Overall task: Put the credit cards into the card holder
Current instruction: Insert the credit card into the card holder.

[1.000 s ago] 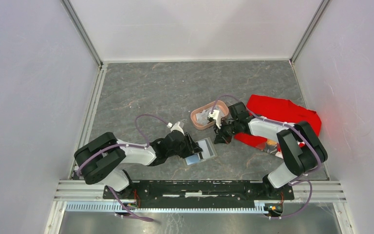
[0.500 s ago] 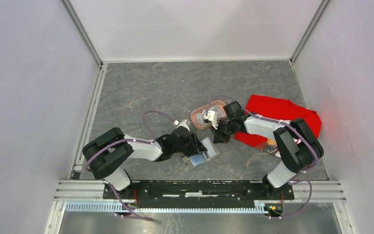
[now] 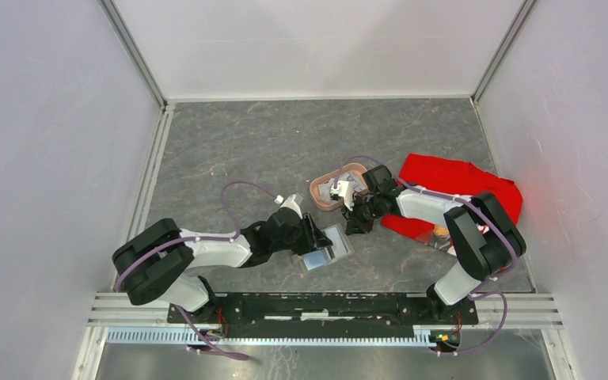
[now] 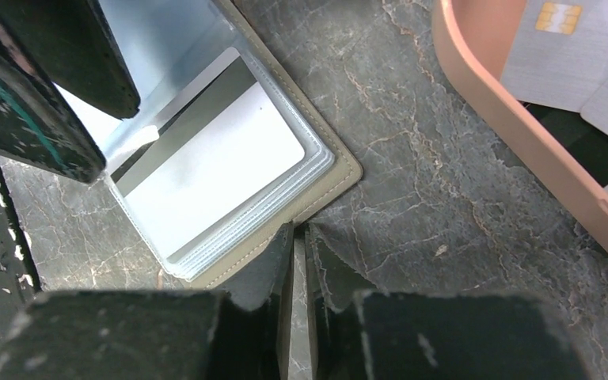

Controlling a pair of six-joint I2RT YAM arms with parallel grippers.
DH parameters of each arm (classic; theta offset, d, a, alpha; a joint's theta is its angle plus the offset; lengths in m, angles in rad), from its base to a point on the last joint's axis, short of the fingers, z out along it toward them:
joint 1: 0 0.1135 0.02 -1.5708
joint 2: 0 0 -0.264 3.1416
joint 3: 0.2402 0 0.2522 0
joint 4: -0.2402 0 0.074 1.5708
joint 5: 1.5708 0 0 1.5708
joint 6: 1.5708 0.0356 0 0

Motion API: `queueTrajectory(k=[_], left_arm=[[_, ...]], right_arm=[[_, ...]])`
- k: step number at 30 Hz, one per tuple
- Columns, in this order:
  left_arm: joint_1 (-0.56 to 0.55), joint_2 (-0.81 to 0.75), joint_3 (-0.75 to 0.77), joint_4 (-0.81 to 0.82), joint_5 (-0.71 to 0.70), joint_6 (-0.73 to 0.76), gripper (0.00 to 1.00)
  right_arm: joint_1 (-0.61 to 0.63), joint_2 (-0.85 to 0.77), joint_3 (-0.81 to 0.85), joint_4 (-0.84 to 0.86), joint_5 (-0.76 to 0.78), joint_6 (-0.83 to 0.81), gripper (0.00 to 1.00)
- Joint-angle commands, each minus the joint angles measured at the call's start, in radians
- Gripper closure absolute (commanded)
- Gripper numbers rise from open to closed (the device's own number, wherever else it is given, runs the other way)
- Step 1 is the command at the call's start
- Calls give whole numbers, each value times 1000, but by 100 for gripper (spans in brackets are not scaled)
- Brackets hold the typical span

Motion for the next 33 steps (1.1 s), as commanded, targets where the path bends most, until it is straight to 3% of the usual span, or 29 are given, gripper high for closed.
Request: queueTrajectory(k=[1, 7, 19, 24, 33], left_arm=[[-1, -79, -38, 22, -32, 19, 55], [-2, -140, -78, 32, -38, 2, 57], [-27, 29, 8, -25, -30, -27, 60], [-51, 83, 36, 52, -5, -32, 66], [-59, 104, 88, 46, 4, -9, 67]], right_arm=[[-4, -29, 2, 1, -45, -5, 83], [-15, -37, -6, 7, -58, 0, 82], [-14, -26, -10, 13, -67, 9, 83], [-14, -21, -13, 12, -74, 11, 83], [-16, -26, -10, 6, -83, 11, 82]])
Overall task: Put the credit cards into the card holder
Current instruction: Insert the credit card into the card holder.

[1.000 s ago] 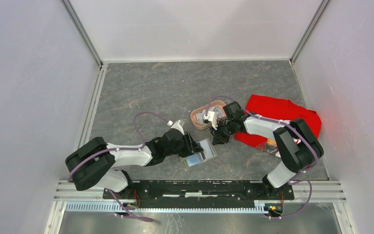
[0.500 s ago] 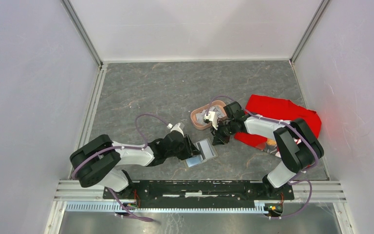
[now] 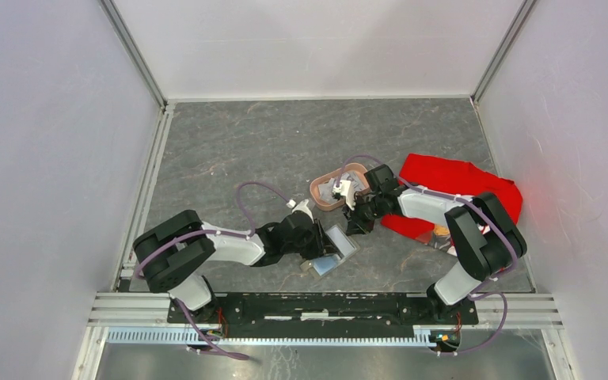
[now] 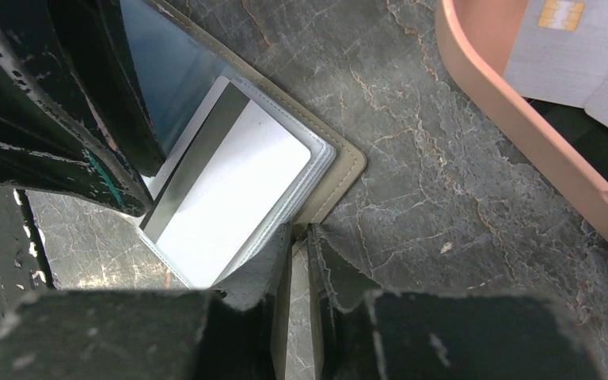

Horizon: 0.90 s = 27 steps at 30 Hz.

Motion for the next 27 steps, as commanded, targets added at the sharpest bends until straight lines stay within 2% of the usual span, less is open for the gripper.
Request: queueTrajectory(k=[1, 11, 16, 18, 21, 27], left_arm=[[-3, -34, 27, 16, -17, 9, 66], [-3, -455, -94, -238, -182, 134, 53], [-3, -622, -195, -341, -215, 45, 36], [-2, -635, -211, -393, -174, -1, 31], [-10, -603, -178, -503, -136, -23, 29], [-43, -487, -68, -659, -206, -37, 21]], right_arm=[[-2, -28, -3, 10, -41, 5, 80], [-47, -91, -35, 34, -113, 51, 62], [-99, -80, -69, 64, -278, 119, 47], [-110, -66, -73, 65, -296, 128, 46], [-114, -46, -65, 57, -297, 126, 46], [-116, -29, -54, 43, -287, 114, 46]])
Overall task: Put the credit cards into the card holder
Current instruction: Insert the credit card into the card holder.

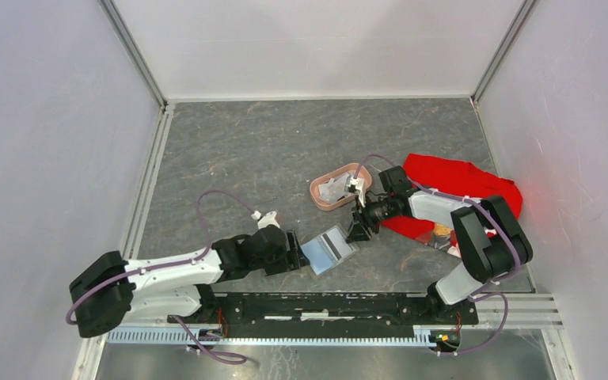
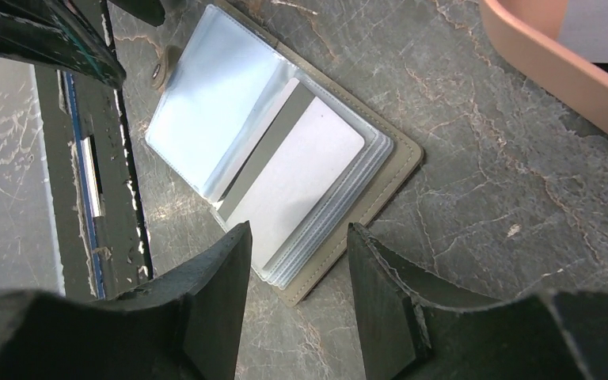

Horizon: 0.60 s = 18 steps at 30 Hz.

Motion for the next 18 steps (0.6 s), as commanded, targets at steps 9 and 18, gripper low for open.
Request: queueTrajectory(k=[9, 18], left_arm=[[-77, 250, 197, -139, -166, -169, 18], [-78, 363, 249, -158, -149, -202, 57]], right_arm=[[-3, 14, 19, 10, -28, 2, 46], [-4, 10, 20, 5, -25, -4, 46]])
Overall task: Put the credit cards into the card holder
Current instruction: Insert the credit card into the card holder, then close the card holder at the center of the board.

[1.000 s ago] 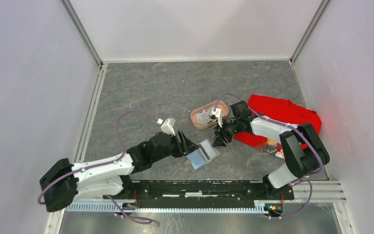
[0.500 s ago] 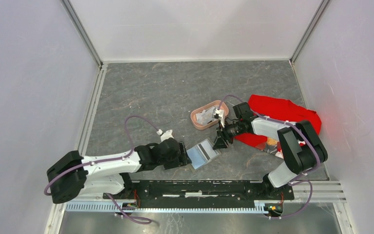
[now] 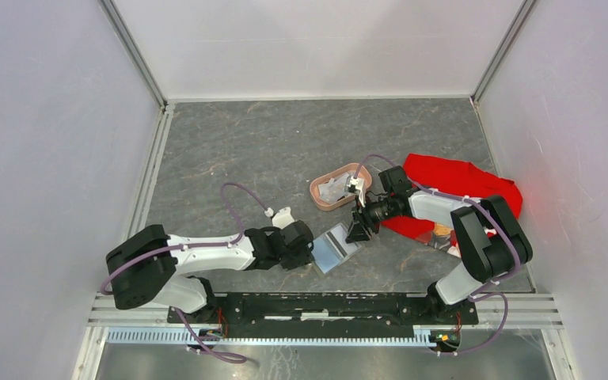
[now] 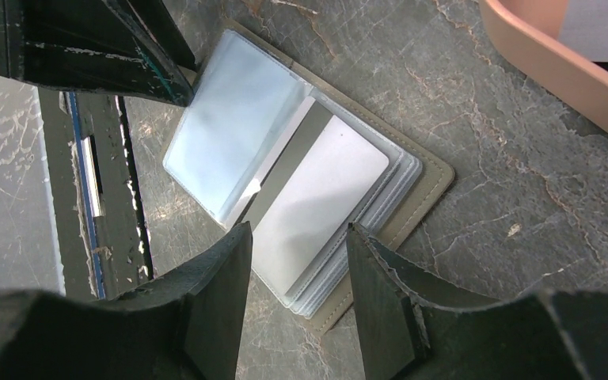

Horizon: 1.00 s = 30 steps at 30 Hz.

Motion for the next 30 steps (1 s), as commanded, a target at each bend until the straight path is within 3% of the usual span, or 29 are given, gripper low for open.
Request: queueTrajectory(k=[1, 4, 9, 19, 30], left_arm=[[-5, 14, 11, -47, -24, -34, 62], [-3, -24, 13, -58, -46, -11, 71], [3, -100, 7, -48, -90, 42, 74], [72, -230, -139, 219, -28, 188, 97], [189, -346, -129, 281, 95, 323, 97]], right_arm=[[-4, 3, 22, 7, -23, -4, 46], [-2, 5, 22, 6, -25, -4, 46], [-4, 1, 22, 8, -35, -4, 46], [-92, -3, -16, 87, -27, 109, 41], [-112, 10, -12, 92, 4, 138, 45]])
